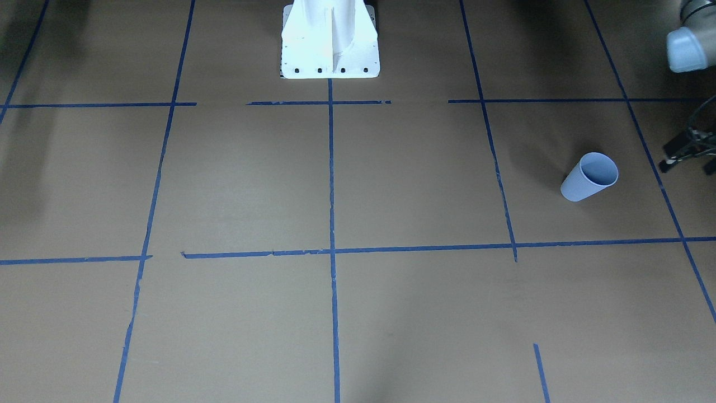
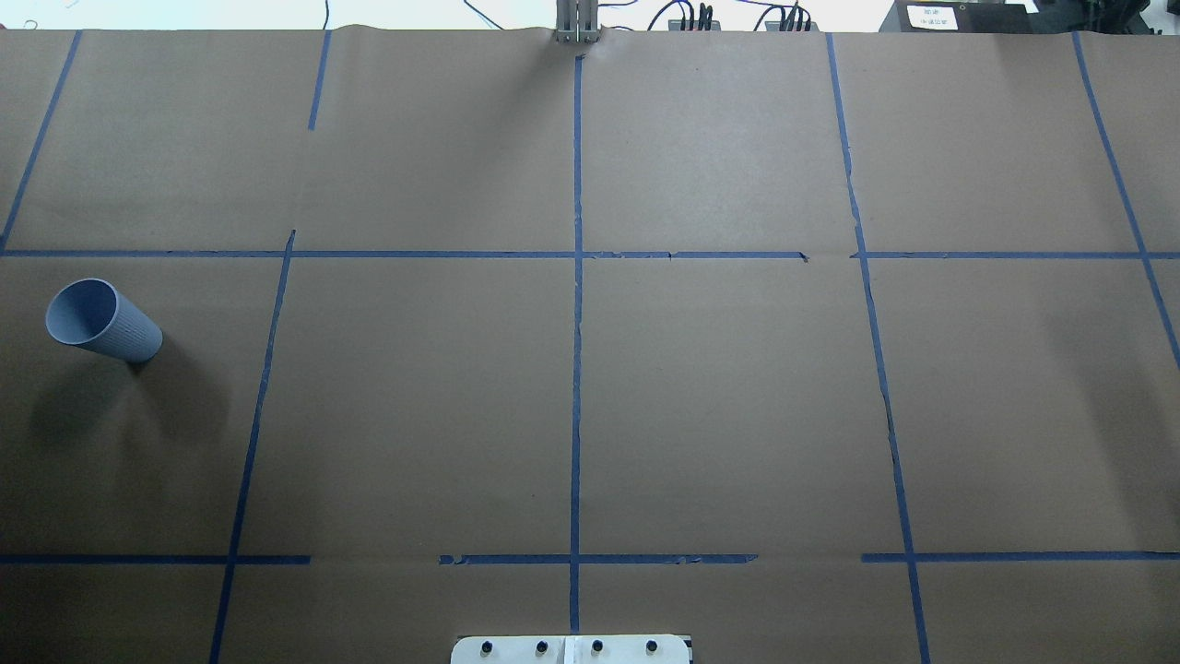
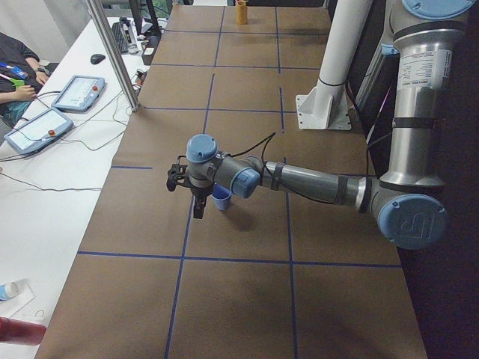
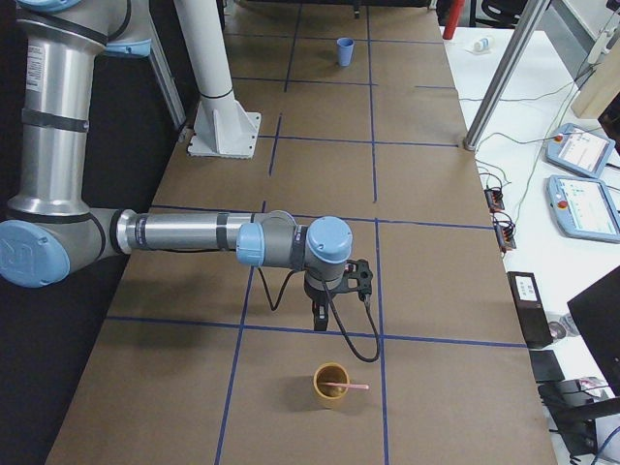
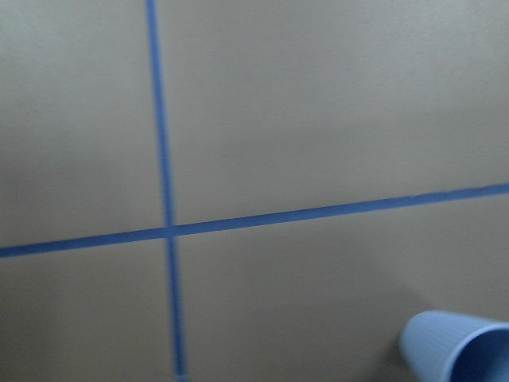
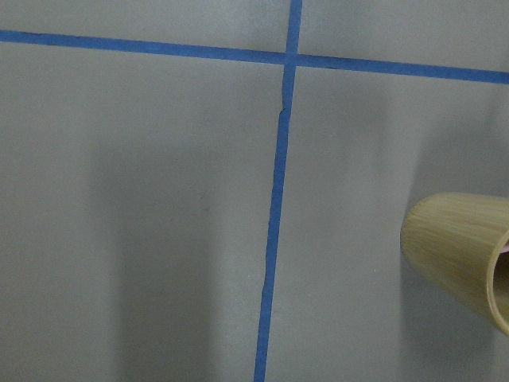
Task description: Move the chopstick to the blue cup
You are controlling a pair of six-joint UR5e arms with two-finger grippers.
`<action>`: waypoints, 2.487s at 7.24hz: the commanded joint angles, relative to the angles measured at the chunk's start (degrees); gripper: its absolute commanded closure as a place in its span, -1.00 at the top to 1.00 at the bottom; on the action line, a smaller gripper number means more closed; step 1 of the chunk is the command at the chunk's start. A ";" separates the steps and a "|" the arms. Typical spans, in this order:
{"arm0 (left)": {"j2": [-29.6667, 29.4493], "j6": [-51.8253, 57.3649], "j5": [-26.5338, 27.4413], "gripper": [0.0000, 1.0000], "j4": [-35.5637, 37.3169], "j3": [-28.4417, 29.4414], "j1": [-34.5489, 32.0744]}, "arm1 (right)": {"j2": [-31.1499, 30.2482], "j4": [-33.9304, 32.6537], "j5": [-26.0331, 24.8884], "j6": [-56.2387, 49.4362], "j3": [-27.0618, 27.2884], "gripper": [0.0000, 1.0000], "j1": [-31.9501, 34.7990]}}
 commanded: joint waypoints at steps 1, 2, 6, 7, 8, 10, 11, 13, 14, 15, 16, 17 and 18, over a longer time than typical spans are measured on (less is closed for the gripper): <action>0.29 -7.18 0.72 1.00 -3.34 -0.16 5.89 | 0.00 0.00 -0.09 -0.01 0.00 1.00 0.00; 0.99 -7.45 0.81 1.00 -3.95 -0.16 6.60 | 0.00 0.00 -0.09 -0.01 0.00 1.00 0.00; 1.70 -7.54 1.86 1.00 -4.83 2.12 9.50 | 0.00 0.00 -0.09 -0.01 -0.18 1.00 0.00; 1.61 -7.54 1.86 1.00 -4.83 2.30 10.11 | 0.00 0.00 -0.09 -0.01 -0.18 1.00 0.00; 1.52 -7.54 1.86 1.00 -4.83 2.56 10.38 | 0.00 0.00 -0.09 -0.01 -0.18 1.00 0.00; 0.82 -11.46 1.78 -0.20 -4.83 2.65 10.47 | 0.00 0.00 -0.09 -0.10 -0.18 1.00 0.00; 0.30 -13.58 1.86 -0.85 -4.75 2.65 10.47 | 0.00 0.00 -0.09 -0.10 -0.18 1.00 0.00; 0.20 -13.60 1.86 -0.89 -4.75 2.65 10.56 | 0.00 0.00 -0.09 -0.10 -0.18 1.00 0.00; 0.20 -13.60 1.86 -0.89 -4.75 2.65 10.56 | 0.00 0.00 -0.09 -0.01 -0.18 1.00 0.00; 0.12 -13.78 1.86 -0.91 -4.75 2.65 10.47 | 0.00 0.00 -0.09 -0.01 -0.09 1.00 0.00; -0.23 -13.87 1.43 -0.97 -4.57 2.05 10.56 | 0.00 0.00 -0.09 -0.01 -0.09 1.00 0.00; -1.28 -14.04 1.08 -1.00 -3.96 0.99 10.47 | 0.00 0.09 -0.09 -0.01 0.00 1.00 0.00; -4.08 -14.30 0.12 -1.00 -1.26 0.03 10.47 | 0.00 0.00 -0.09 -0.01 0.00 1.00 0.00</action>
